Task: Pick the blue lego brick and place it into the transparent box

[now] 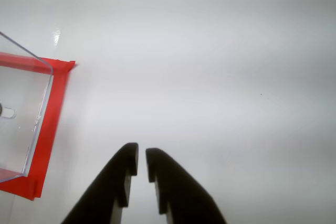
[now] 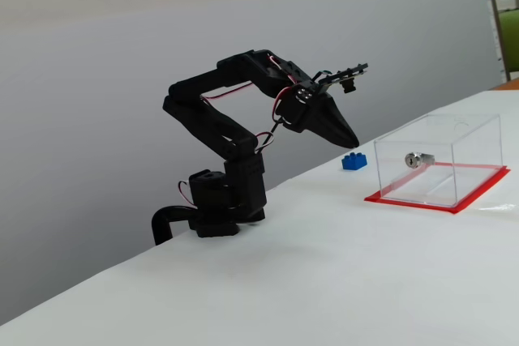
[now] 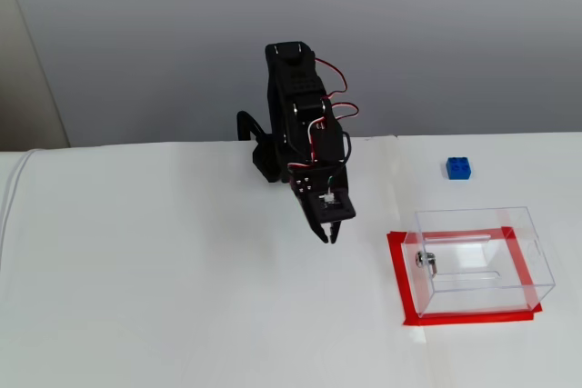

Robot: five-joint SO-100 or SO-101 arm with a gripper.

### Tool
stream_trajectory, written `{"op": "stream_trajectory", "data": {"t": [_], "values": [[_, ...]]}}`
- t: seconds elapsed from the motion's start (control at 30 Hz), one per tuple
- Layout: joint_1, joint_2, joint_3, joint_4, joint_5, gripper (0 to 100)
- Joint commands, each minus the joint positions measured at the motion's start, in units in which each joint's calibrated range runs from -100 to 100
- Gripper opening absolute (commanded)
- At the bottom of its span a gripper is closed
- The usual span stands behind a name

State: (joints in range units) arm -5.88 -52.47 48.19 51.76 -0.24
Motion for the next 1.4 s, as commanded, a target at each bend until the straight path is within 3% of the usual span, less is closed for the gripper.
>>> {"op": "stream_trajectory", "data": {"t": [0.0, 0.63, 0.93, 1.37], "values": [[-7.0, 0.2, -3.6, -0.1, 0.1, 2], [-43.2, 0.5, -1.7, -0.8, 0.2, 2], [-59.4, 9.5, -7.7, -0.1, 0.5, 2], [-72.5, 18.7, -14.0, -0.1, 2.2, 2]]}}
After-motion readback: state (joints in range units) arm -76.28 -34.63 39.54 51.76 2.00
